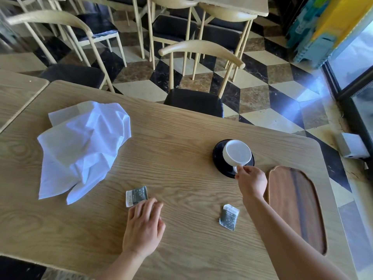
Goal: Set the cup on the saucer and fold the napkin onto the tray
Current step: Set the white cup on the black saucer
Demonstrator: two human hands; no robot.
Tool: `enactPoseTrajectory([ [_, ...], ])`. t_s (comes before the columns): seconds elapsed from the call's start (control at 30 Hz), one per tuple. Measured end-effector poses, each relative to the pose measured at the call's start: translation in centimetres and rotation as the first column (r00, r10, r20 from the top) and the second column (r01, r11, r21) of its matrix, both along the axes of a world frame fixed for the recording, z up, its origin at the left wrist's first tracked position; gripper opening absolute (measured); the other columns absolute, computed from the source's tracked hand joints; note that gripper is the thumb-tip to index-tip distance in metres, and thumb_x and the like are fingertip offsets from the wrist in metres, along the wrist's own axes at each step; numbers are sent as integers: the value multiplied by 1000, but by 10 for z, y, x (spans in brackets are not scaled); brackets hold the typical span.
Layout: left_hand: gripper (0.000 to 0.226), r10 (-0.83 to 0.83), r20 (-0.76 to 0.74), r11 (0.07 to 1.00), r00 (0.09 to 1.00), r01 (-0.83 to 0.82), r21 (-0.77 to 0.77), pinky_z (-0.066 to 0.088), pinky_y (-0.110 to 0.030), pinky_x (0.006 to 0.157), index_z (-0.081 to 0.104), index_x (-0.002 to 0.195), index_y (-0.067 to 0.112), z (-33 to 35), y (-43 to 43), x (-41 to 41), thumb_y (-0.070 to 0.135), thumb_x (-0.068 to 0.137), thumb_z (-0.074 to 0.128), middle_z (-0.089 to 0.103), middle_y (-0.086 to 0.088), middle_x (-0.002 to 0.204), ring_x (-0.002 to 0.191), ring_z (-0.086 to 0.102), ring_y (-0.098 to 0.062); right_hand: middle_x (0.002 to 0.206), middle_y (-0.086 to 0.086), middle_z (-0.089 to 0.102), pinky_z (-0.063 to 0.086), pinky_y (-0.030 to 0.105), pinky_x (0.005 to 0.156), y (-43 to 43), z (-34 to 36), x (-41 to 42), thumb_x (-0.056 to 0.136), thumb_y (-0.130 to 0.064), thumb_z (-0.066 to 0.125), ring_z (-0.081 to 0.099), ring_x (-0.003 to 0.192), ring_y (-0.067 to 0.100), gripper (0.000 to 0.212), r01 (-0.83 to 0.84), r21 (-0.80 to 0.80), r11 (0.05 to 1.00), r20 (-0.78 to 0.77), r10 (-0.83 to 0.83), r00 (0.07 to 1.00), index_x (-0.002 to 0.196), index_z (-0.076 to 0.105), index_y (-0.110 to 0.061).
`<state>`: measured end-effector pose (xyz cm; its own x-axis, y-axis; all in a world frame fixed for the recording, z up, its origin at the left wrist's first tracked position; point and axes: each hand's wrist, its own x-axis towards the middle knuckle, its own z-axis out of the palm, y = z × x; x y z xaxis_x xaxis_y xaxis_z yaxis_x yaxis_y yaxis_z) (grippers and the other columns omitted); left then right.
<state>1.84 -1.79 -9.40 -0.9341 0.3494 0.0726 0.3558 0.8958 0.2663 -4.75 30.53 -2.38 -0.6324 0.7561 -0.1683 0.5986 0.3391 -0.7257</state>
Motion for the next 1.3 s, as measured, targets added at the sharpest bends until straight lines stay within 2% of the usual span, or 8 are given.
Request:
enactPoseTrajectory([
  [0.1, 37, -1, 0, 1000, 1000, 1, 3, 38, -42, 94, 59, 116, 19, 1, 0, 0, 29, 81, 52, 57, -2, 122, 110, 52, -27, 66, 17, 69, 41, 32, 55, 0, 0, 0, 87, -28, 62, 49, 54, 20, 36, 9, -1, 1000, -1, -9, 1000, 63, 65, -1],
  [0.27, 38, 6, 8, 1000, 1000, -6, 1, 40, -43, 93, 60, 115, 18, 1, 1, 0, 30, 81, 50, 57, -2, 122, 110, 52, -27, 58, 6, 69, 43, 30, 55, -1, 2, 1, 84, -30, 66, 63, 61, 26, 34, 21, -13, 1000, -3, -21, 1000, 59, 67, -8],
  [0.37, 38, 8, 4, 1000, 1000, -8, 10, 39, -42, 92, 59, 115, 19, 1, 1, 0, 30, 81, 49, 57, -2, 122, 109, 52, -26, 55, 0, 69, 41, 28, 53, -4, 5, 0, 83, -30, 67, 62, 57, 18, 32, 23, -36, 999, 0, -23, 1000, 58, 68, -11],
  [0.47, 38, 11, -3, 1000, 1000, -11, 18, 38, -42, 92, 58, 115, 19, -1, 1, 0, 30, 80, 49, 56, -2, 121, 108, 51, -26, 55, 2, 69, 43, 29, 54, -4, 6, 0, 81, -30, 67, 61, 57, 18, 31, 34, -37, 999, 3, -34, 999, 59, 68, -9],
  [0.7, 38, 9, 3, 1000, 1000, -9, 8, 38, -42, 93, 56, 117, 20, -3, 0, -1, 31, 81, 49, 55, -2, 122, 110, 50, -26, 47, -14, 64, 37, 26, 48, -7, 4, 5, 82, -33, 64, 55, 48, -1, 36, 30, -31, 999, 32, -29, 999, 54, 66, -10],
  [1.0, 38, 8, -1, 1000, 1000, -8, 18, 38, -42, 93, 56, 116, 20, -4, 0, -1, 30, 80, 51, 54, -1, 122, 109, 50, -25, 48, -12, 66, 42, 26, 52, -8, 5, 8, 82, -34, 66, 59, 54, -3, 31, 14, -57, 998, 22, -13, 1000, 58, 69, -14],
  [1.1, 38, 9, -8, 1000, 1000, -8, 20, 38, -42, 92, 56, 116, 20, -4, 0, -1, 30, 79, 51, 54, -1, 121, 109, 50, -25, 50, -10, 68, 44, 25, 53, -10, 6, 7, 82, -34, 66, 59, 50, 0, 30, 28, -81, 996, 18, -27, 999, 59, 70, -16],
  [1.3, 37, 9, -15, 1000, 1000, -8, 22, 38, -42, 92, 56, 115, 21, -6, 0, 0, 30, 80, 50, 53, 0, 120, 109, 51, -25, 49, -10, 68, 37, 24, 49, -13, 7, 7, 83, -34, 64, 58, 50, -6, 29, 54, -109, 993, 14, -52, 999, 60, 71, -17],
])
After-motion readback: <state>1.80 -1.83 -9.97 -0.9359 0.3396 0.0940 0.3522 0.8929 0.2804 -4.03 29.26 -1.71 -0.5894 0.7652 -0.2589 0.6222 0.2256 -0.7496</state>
